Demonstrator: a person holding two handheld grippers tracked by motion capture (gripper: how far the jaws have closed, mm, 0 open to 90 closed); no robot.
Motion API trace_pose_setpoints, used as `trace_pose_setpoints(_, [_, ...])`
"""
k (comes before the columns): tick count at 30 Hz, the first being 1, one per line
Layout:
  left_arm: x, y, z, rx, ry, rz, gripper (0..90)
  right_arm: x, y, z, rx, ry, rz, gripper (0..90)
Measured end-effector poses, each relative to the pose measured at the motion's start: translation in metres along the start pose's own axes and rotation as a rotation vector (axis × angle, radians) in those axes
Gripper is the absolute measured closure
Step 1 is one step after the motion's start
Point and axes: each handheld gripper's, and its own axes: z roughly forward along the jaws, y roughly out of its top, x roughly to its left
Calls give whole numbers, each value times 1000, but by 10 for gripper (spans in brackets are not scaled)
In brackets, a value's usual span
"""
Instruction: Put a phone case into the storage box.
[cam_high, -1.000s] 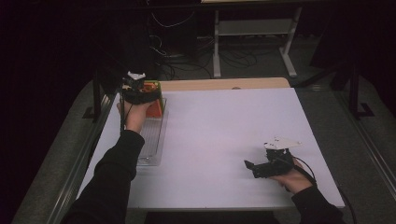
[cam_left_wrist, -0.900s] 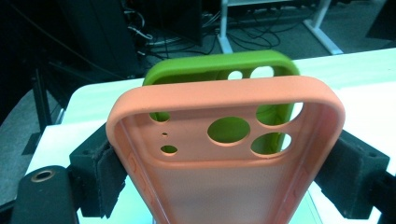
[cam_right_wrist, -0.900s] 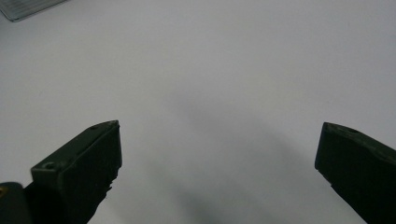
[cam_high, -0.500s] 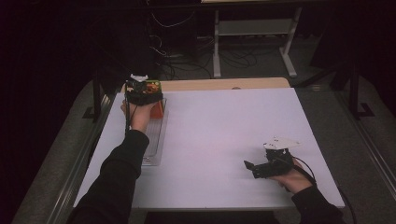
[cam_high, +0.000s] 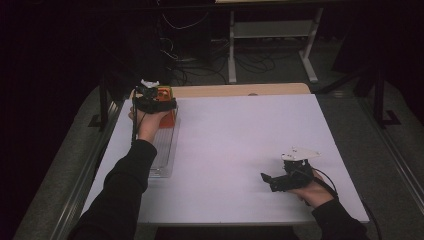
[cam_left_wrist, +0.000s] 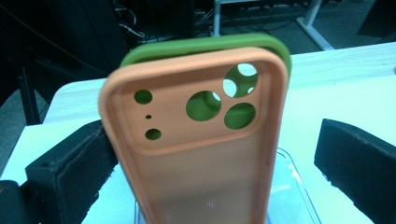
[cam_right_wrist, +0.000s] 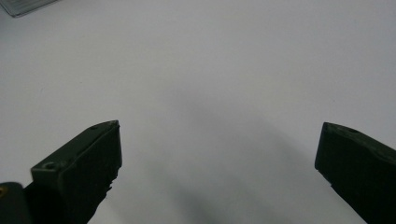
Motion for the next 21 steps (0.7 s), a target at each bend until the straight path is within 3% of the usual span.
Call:
trace_pose_setpoints(9, [6,2,-34,1,-110,32,0,1,1,-1,-4,6,0,0])
trace_pose_setpoints(12, [5,0,-46,4,-179,59,0,1,1,-1,-5,11,-9,0])
trace_pose_setpoints(15, [0,-4,-60,-1,-259,110,0,2,1,-2,-9,16,-4,0])
trace_pose_setpoints(21, [-13,-17,-89,-45,-408,173,0,3,1,-2,-9,25,-8,0])
